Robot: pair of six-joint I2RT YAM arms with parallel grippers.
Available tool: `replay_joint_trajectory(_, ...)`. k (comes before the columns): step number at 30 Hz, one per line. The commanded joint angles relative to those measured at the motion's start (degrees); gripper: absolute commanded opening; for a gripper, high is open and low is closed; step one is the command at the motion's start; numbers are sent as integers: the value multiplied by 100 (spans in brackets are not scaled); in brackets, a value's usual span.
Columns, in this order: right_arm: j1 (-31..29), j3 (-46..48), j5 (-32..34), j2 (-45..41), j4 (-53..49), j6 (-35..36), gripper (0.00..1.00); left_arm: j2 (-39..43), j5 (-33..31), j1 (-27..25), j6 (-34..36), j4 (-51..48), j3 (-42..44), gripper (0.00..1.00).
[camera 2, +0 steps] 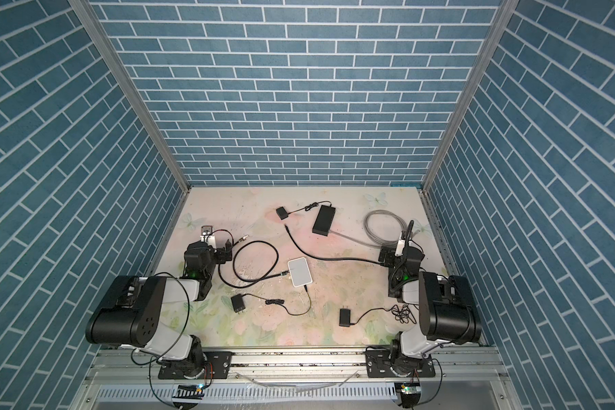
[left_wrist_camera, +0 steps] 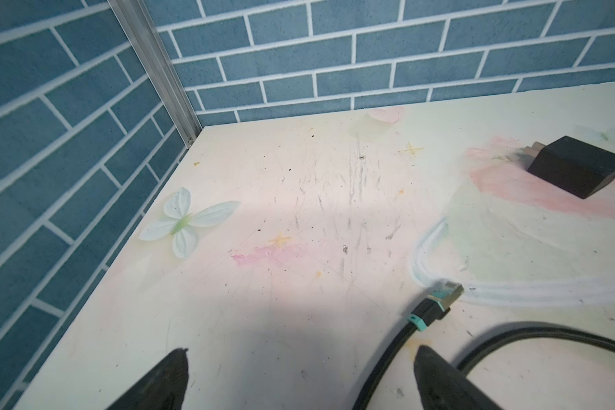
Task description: Insert the plug into the switch port
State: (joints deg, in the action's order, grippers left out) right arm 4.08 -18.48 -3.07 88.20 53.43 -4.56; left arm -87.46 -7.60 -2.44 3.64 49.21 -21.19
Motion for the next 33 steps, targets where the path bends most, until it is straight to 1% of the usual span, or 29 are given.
replay_joint_trajectory(1,-2,-247,-891,-28,-140,497,99,-17,63,-12,23,73,-76,100)
replay_joint_trajectory(2,34,-265,-941,-4,-158,419,99,-25,61,-11,28,111,-78,100)
replay_joint_trajectory(4,27,-169,-344,-44,-25,214,99,-23,61,-10,24,94,-74,100)
replay_joint_trajectory(6,24,-39,-247,-29,268,175,99,-13,63,-10,23,89,-74,100)
replay_joint_trajectory(8,23,-87,-229,-18,217,166,99,-17,57,-13,23,98,-74,100)
replay_joint_trajectory(11,25,-331,-448,-7,-278,266,99,-20,63,-12,28,100,-74,100)
replay_joint_trajectory(12,19,-258,-464,-13,-180,269,99,-25,57,-12,26,106,-78,100)
replay_joint_trajectory(13,26,-39,-573,-46,193,274,99,-25,58,-11,23,102,-73,100)
replay_joint_trajectory(14,32,327,-522,-64,803,265,99,-25,57,-11,23,104,-78,100)
replay_joint_trajectory(15,68,553,-317,18,1419,127,99,-25,61,-10,23,99,-74,100)
replay_joint_trajectory(16,124,641,-63,146,1819,-50,99,-25,60,-8,24,106,-75,100)
replay_joint_trajectory(17,170,553,-117,90,1628,-59,99,-25,64,-11,23,102,-78,100)
replay_joint_trajectory(18,156,305,-157,-26,984,27,99,-24,58,-11,23,102,-78,100)
replay_joint_trajectory(19,134,135,-647,-43,578,222,99,-24,57,-11,24,98,-72,100)
replay_joint_trajectory(20,122,159,-1018,-20,612,367,99,-21,58,-11,23,95,-76,100)
replay_joint_trajectory(21,119,272,-967,-14,834,331,99,-21,63,-11,25,97,-74,100)
replay_joint_trajectory(23,136,428,471,-11,1149,-253,99,-25,59,-13,23,104,-70,100)
replay_joint_trajectory(24,171,382,759,-9,1082,-387,99,-25,58,-11,27,91,-74,100)
replay_joint_trajectory(25,158,285,389,-42,868,-199,99,-26,62,-12,23,97,-76,100)
replay_joint_trajectory(27,155,187,-920,5,742,280,99,-25,58,-12,23,97,-72,100)
replay_joint_trajectory(28,149,210,-783,-35,730,228,99,-27,58,-12,23,96,-71,100)
replay_joint_trajectory(30,165,303,701,-21,905,-396,99,-25,61,-7,23,97,-70,100)
replay_joint_trajectory(31,157,307,517,-48,869,-244,99,-25,64,-11,30,97,-74,100)
replay_joint_trajectory(32,155,253,-47,-6,852,-41,99,-25,59,-11,23,97,-72,100)
replay_joint_trajectory(33,151,177,-811,2,706,236,99,-25,65,-16,23,93,-75,100)
